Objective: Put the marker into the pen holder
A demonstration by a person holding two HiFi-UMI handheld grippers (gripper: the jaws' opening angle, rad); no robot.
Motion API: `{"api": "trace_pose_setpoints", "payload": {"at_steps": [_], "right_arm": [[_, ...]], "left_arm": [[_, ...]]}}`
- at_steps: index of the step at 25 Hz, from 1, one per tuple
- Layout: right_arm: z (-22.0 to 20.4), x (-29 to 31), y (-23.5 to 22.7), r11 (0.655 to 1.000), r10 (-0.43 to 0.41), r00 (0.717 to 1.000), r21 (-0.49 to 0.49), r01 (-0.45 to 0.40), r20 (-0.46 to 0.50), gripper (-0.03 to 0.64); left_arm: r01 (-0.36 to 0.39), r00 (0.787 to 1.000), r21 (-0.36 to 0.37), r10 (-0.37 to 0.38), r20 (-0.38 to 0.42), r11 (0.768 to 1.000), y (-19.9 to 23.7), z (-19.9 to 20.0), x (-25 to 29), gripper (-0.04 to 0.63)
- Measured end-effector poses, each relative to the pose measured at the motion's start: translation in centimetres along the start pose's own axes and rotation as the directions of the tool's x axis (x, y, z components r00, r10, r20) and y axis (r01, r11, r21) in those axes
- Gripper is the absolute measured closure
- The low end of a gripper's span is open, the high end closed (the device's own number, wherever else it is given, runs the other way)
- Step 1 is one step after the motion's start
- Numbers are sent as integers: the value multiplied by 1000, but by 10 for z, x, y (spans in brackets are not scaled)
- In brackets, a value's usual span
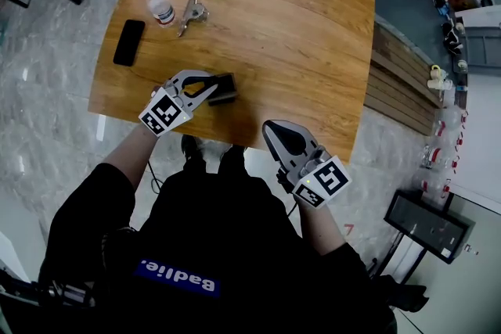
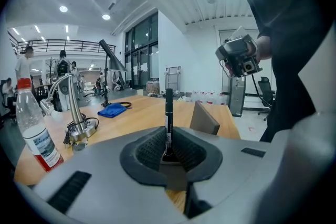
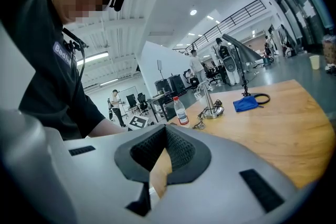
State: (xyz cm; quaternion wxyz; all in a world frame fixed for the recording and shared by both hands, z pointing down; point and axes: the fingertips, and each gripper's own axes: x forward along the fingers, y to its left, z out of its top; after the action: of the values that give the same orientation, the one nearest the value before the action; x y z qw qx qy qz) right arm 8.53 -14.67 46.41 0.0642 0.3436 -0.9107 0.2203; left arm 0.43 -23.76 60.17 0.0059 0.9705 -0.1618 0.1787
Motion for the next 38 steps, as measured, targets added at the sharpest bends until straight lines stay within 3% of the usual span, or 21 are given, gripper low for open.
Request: {"api": "trace_pose_setpoints", "payload": {"at_steps": [15,22,27,31,38], "right_arm": [[-5,5,5,1000,-14,1000,14,14,-5,611],[0,7,10,1000,-15,1000,5,15,8,611],[8,4,23,1000,-27,999,-16,27,34,611],[13,4,39,999,-40,998,-34,42,54,611],[16,0,65,998,-4,995,-63,10,98,611]], "left_arm": [[46,991,-6,-46,-123,999,-2,-32,6,548],[54,993,2,-53,-103,999,0,-24,3,548],[54,998,24,-53,-32,998,-1,12,-14,548],[38,999,-3,-37,7,999,-2,39,-38,548],[-41,997,-125,49,66,991,-21,90,-84,548]]}}
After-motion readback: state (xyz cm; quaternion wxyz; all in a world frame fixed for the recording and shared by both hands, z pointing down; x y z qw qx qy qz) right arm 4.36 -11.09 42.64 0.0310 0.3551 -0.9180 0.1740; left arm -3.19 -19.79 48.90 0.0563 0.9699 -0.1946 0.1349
